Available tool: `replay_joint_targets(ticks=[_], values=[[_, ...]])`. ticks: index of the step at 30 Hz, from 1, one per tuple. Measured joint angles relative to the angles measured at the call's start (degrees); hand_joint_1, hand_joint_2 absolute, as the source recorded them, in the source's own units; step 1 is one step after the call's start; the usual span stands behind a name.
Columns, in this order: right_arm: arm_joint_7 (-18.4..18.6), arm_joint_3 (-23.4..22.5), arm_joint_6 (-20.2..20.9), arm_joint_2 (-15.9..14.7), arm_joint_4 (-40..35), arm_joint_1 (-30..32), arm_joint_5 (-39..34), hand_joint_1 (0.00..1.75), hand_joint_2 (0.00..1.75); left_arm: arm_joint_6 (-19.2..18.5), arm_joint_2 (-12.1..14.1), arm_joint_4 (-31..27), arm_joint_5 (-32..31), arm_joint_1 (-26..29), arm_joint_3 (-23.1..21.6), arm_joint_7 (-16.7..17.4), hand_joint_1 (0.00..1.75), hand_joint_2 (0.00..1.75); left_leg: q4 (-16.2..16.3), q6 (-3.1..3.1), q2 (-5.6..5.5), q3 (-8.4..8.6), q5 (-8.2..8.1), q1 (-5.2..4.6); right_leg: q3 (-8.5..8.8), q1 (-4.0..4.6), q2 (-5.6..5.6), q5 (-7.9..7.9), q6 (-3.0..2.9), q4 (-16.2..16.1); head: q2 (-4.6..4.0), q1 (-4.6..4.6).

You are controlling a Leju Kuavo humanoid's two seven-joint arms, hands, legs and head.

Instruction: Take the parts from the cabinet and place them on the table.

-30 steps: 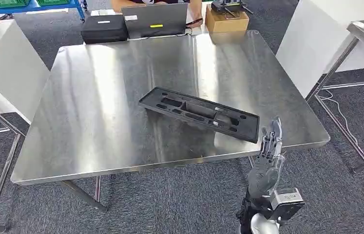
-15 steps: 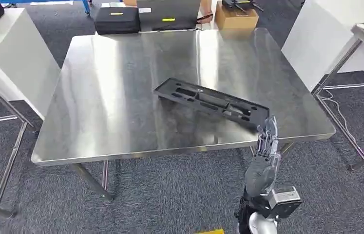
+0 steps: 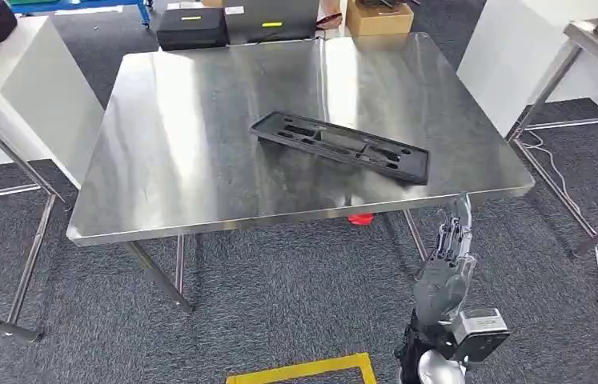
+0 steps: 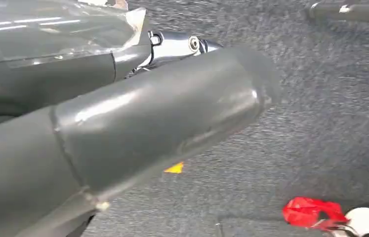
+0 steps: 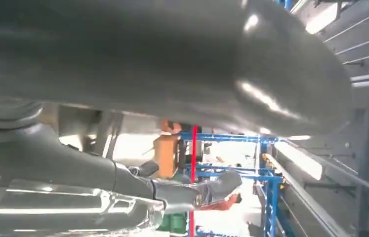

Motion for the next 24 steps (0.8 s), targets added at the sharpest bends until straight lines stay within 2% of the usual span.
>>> replay_joint_targets(ticks=[1,2,3,4,5,6,7,8,9,12,13,14,15,16,17,18,19,20,21,22,23,24], values=[[-0.22,-0.11,-0.02,-0.09,0.02,0.48,0.00,0.00,0.00,-0.07,0.00,0.00,-0.07,-0.02,-0.07,-0.04,0.00,0.00,4.65,-0.49,0.02,-0.94,-3.00,0.29,-0.70,0.03,-0.09,0.65,0.05,0.05,0.00,0.11],[-0.53,-0.26,-0.18,-0.15,0.02,0.83,-0.02,0.00,0.00,-0.15,0.00,0.00,-0.09,-0.03,-0.11,-0.09,0.00,0.00,8.59,-0.93,0.04,-1.56,-4.29,0.61,-1.25,0.02,-0.18,1.26,0.21,0.20,0.00,0.03],[-0.57,-0.37,-0.22,-0.22,0.02,1.08,-0.05,0.00,0.00,-0.15,0.00,0.00,-0.15,-0.02,-0.22,-0.09,0.00,0.00,10.56,-1.27,0.08,-1.32,-3.52,0.99,-2.08,-0.09,-0.21,1.86,0.45,0.40,0.00,0.03],[-0.57,-0.46,-0.26,-0.26,0.04,1.29,-0.07,0.00,0.00,-0.15,0.02,0.00,-0.17,-0.02,-0.33,-0.09,0.00,0.00,10.25,-1.63,0.11,-0.04,-1.31,1.40,-3.04,-0.24,-0.23,2.33,0.78,0.66,0.00,0.03],[-0.57,-0.52,-0.42,-0.31,0.04,1.35,-0.07,0.00,0.00,-0.17,0.04,0.00,-0.26,-0.02,-0.50,-0.09,0.00,0.00,8.47,-2.03,0.12,1.81,0.99,1.79,-3.94,-0.46,-0.25,2.60,1.11,1.12,0.00,0.05],[-0.57,-0.57,-0.44,-0.33,0.04,1.34,-0.09,0.00,0.00,-0.20,0.11,0.00,-0.46,-0.05,-0.61,-0.09,0.00,0.00,4.63,-2.45,0.14,4.85,2.63,2.11,-4.79,-0.74,-0.23,2.84,1.51,1.80,0.00,0.05],[-0.59,-0.63,-0.48,-0.33,0.02,1.31,-0.07,0.00,0.00,-0.35,0.09,0.00,-0.57,-0.12,-0.70,-0.09,0.00,0.00,-0.01,-2.79,0.12,8.33,2.57,2.45,-5.39,-0.79,-0.23,2.95,1.72,2.49,0.00,-0.10],[-0.59,-0.70,-0.52,-0.28,-0.04,1.33,0.00,0.00,0.00,-0.52,-0.04,0.00,-0.61,-0.26,-0.81,-0.07,0.00,0.00,-4.44,-3.09,-0.07,11.22,1.13,2.30,-6.21,-0.43,-0.25,3.01,1.89,3.26,0.00,-0.30],[-0.59,-0.72,-0.55,-0.26,-0.13,1.27,0.13,0.00,0.00,-0.59,0.00,-0.02,-0.66,-0.41,-0.81,-0.02,0.00,0.00,-5.63,-2.22,-0.39,11.66,0.17,2.01,-6.49,-0.40,-0.28,3.44,2.48,3.51,0.00,-0.11],[-0.59,-0.74,-0.55,-0.20,-0.31,1.33,0.26,0.00,0.00,-0.74,0.00,-0.02,-0.77,-0.41,-0.81,0.22,0.00,0.00,-6.21,-1.62,-0.24,10.70,0.02,1.43,-7.35,-0.25,-0.25,4.75,4.35,3.47,0.00,-0.17],[-0.53,-0.90,-0.53,-0.26,-0.31,1.43,0.33,0.00,0.00,-0.83,-0.11,0.02,-0.81,-0.38,-0.81,0.42,0.00,0.00,-6.83,-0.01,0.10,9.89,1.01,1.77,-8.58,-0.66,-0.22,4.27,4.74,3.99,0.00,-0.17],[-0.42,-0.96,-0.39,-0.26,-0.33,1.54,0.35,0.00,0.00,-0.85,-0.09,0.02,-0.87,-0.41,-0.81,0.44,0.00,0.00,-6.81,1.03,0.07,8.91,1.71,1.45,-10.03,-0.60,-0.04,1.50,4.05,6.05,0.00,-0.13],[-0.42,-0.96,-0.35,-0.26,-0.39,1.56,0.41,0.00,0.00,-0.85,-0.02,0.02,-0.94,-0.38,-0.81,0.44,0.00,0.00,-6.81,1.79,0.22,8.06,2.34,1.31,-11.34,-0.61,0.03,-1.80,3.33,9.83,0.00,0.14],[-0.42,-1.05,-0.35,-0.28,-0.39,1.57,0.41,0.00,0.00,-0.90,-0.07,0.02,-1.09,-0.38,-0.81,0.44,0.00,0.00,-6.81,1.94,0.25,7.29,3.00,1.10,-12.31,-0.59,0.09,-4.48,2.88,13.99,0.00,0.26],[-0.42,-1.22,-0.35,-0.31,-0.39,1.56,0.41,0.00,0.00,-1.00,-0.11,0.02,-1.13,-0.38,-0.81,0.46,0.00,0.00,-6.78,2.11,0.36,6.47,3.67,0.91,-13.16,-0.61,0.17,-6.17,2.88,18.15,0.00,0.26],[-0.42,-1.35,-0.35,-0.31,-0.39,1.58,0.41,0.00,0.00,-1.03,-0.11,0.02,-1.25,-0.38,-0.83,0.55,0.00,0.00,-6.75,2.15,0.42,5.66,4.37,0.75,-13.23,-0.43,0.32,-6.20,3.38,20.98,0.00,0.33],[-0.42,-1.44,-0.35,-0.33,-0.39,1.59,0.41,0.00,0.00,-1.05,-0.11,0.02,-1.38,-0.38,-0.83,0.59,0.00,0.00,-6.74,2.15,0.48,4.80,5.04,0.59,-12.26,-0.34,0.42,-4.95,4.02,21.44,0.00,0.29],[-0.39,-1.55,-0.35,-0.35,-0.44,1.59,0.41,0.00,0.00,-1.09,-0.11,0.02,-1.70,-0.38,-0.85,0.59,0.00,0.00,-6.71,2.09,0.50,4.02,5.71,0.50,-10.15,-0.26,0.45,-3.02,4.57,19.51,0.00,0.31],[-0.37,-1.62,-0.35,-0.35,-0.50,1.59,0.41,0.00,0.00,-1.09,-0.11,0.02,-1.77,-0.39,-0.88,0.61,0.00,0.00,-6.71,1.95,0.50,3.31,6.32,0.47,-7.20,-0.17,0.46,-1.40,4.83,15.84,0.00,0.31],[-0.31,-1.73,-0.35,-0.35,-0.68,1.58,0.41,0.00,0.00,-1.09,-0.11,0.02,-1.86,-0.42,-0.90,0.66,0.00,0.00,-6.68,1.72,0.43,2.80,6.91,0.46,-3.46,-0.04,0.46,-0.95,4.54,10.86,0.00,0.31],[-0.29,-1.81,-0.35,-0.35,-1.03,1.58,0.41,0.00,0.00,-1.09,-0.11,0.02,-1.90,-0.44,-0.96,0.70,0.00,0.00,-6.60,1.42,0.39,2.59,7.37,0.31,0.62,0.11,0.47,-2.34,3.83,5.50,0.00,0.33],[-0.29,-1.88,-0.35,-0.33,-1.44,1.59,0.46,0.00,0.00,-1.09,-0.20,0.02,-2.03,-0.46,-1.03,0.74,0.00,0.00,-6.57,1.09,0.40,2.46,7.97,0.09,3.30,0.90,0.54,-3.72,3.30,0.55,0.00,0.33]])
